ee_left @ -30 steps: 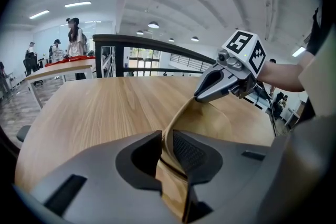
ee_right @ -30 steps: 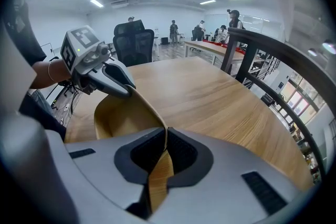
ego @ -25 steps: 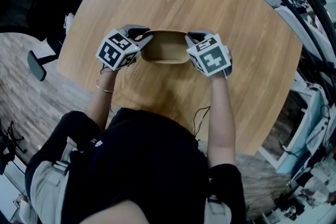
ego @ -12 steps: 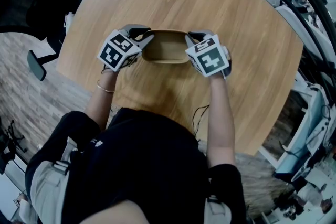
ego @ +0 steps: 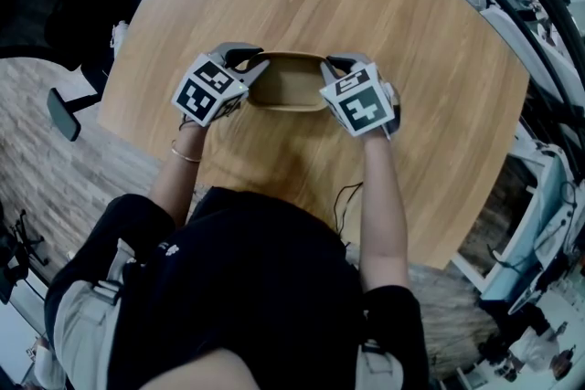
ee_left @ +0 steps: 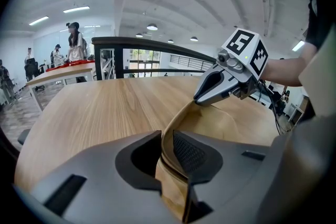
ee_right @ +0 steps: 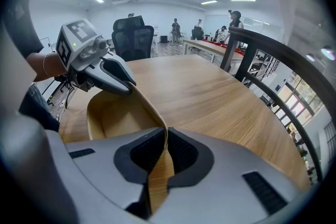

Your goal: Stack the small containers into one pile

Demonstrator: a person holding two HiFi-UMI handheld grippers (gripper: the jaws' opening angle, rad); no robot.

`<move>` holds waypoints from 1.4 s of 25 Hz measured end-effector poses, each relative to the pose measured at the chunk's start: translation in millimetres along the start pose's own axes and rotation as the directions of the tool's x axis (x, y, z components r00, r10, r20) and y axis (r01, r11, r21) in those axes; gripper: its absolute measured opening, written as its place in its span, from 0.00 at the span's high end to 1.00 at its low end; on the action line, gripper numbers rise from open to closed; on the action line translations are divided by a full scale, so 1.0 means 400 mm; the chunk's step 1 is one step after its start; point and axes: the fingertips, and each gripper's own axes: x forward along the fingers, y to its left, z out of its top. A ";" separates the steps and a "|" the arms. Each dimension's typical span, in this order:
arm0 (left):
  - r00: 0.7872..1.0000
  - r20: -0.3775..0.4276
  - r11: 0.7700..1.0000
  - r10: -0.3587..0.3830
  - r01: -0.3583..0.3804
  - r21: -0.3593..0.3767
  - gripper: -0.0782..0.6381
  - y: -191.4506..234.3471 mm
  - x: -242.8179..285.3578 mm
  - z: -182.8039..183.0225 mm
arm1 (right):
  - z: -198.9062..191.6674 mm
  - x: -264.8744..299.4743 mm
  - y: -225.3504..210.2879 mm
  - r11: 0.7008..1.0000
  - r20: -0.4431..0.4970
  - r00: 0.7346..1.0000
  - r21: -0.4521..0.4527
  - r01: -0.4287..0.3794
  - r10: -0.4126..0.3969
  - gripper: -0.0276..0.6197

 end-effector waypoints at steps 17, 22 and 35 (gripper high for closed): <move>0.999 0.028 0.999 0.033 -0.032 -0.009 0.78 0.013 -0.004 0.004 | -0.016 0.002 -0.012 1.000 0.021 0.999 0.013 0.025 -0.025 0.91; 0.995 0.044 0.995 0.094 -0.092 -0.038 0.79 0.040 -0.029 0.014 | -0.012 -0.023 -0.021 0.998 0.066 0.997 0.047 0.049 -0.052 0.91; 0.967 0.238 0.995 0.094 -0.085 -0.049 0.84 -0.026 -0.142 0.122 | -0.004 -0.205 -0.040 0.949 0.360 0.910 0.300 0.099 -0.208 0.91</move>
